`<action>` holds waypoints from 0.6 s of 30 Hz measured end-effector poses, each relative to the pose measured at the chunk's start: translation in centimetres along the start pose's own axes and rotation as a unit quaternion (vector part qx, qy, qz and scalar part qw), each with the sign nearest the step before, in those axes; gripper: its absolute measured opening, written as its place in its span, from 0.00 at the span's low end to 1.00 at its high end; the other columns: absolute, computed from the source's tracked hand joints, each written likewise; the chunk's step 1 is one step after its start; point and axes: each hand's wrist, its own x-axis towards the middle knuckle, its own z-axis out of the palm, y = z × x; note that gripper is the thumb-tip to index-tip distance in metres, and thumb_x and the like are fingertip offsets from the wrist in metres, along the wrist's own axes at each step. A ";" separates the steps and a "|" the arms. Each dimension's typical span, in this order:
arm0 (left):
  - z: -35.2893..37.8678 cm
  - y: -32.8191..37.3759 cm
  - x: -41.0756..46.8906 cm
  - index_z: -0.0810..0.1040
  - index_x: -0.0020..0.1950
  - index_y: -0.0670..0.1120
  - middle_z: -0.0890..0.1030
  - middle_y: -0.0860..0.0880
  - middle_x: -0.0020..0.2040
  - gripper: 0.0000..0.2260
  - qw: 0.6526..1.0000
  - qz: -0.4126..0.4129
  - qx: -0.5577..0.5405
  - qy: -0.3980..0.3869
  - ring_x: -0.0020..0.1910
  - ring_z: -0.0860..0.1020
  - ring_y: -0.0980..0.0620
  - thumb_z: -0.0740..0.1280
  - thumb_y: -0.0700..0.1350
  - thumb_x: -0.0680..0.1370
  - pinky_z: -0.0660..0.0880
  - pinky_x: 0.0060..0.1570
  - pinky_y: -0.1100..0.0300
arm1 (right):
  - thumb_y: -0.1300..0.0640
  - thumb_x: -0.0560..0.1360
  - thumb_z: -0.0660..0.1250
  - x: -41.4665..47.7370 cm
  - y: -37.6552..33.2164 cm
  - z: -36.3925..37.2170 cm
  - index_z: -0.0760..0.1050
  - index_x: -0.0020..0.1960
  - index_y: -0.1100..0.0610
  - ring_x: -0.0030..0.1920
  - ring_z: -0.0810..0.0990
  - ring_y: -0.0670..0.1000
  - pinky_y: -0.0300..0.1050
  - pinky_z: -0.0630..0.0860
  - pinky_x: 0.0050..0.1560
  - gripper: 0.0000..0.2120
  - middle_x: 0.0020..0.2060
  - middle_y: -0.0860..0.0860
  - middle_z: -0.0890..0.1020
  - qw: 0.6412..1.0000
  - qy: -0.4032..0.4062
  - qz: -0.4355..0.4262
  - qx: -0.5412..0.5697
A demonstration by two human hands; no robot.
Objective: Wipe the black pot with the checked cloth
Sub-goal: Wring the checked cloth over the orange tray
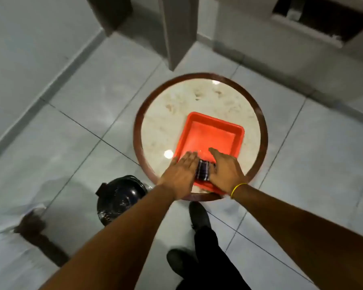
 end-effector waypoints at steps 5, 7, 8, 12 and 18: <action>5.8 1.3 4.5 0.53 0.83 0.43 0.56 0.43 0.84 0.31 0.998 0.024 0.008 -0.061 0.83 0.54 0.44 0.58 0.37 0.80 0.53 0.80 0.43 | 0.63 0.76 0.64 1.0 3.8 5.2 0.79 0.62 0.60 0.54 0.82 0.64 0.56 0.78 0.58 0.15 0.51 0.60 0.87 0.999 0.014 0.024 -0.016; 6.9 1.2 6.2 0.57 0.82 0.42 0.63 0.42 0.81 0.29 0.997 0.028 0.026 -0.069 0.80 0.62 0.43 0.58 0.38 0.80 0.57 0.78 0.42 | 0.61 0.76 0.63 2.4 4.8 6.5 0.81 0.61 0.61 0.55 0.80 0.62 0.55 0.78 0.58 0.16 0.52 0.59 0.87 0.999 0.033 0.015 -0.034; 7.1 1.0 6.8 0.60 0.80 0.42 0.69 0.42 0.78 0.28 0.997 0.029 0.041 -0.059 0.76 0.67 0.42 0.59 0.39 0.80 0.62 0.76 0.42 | 0.57 0.76 0.60 2.9 4.8 6.7 0.81 0.61 0.62 0.55 0.80 0.62 0.56 0.78 0.59 0.18 0.52 0.59 0.87 0.999 0.032 0.010 -0.043; 7.9 0.3 9.0 0.69 0.70 0.42 0.82 0.44 0.60 0.20 0.997 0.029 0.065 -0.019 0.60 0.77 0.40 0.60 0.43 0.78 0.71 0.59 0.44 | 0.48 0.71 0.64 4.9 5.4 8.2 0.76 0.64 0.57 0.57 0.79 0.61 0.56 0.76 0.60 0.24 0.58 0.56 0.82 0.996 -0.045 0.040 -0.071; 8.7 -0.3 10.3 0.71 0.70 0.43 0.85 0.44 0.54 0.23 0.998 0.038 0.052 0.024 0.55 0.78 0.41 0.69 0.46 0.76 0.72 0.52 0.44 | 0.47 0.68 0.68 6.4 6.6 9.3 0.74 0.59 0.53 0.54 0.82 0.61 0.56 0.74 0.53 0.21 0.52 0.53 0.83 0.995 -0.054 0.064 -0.053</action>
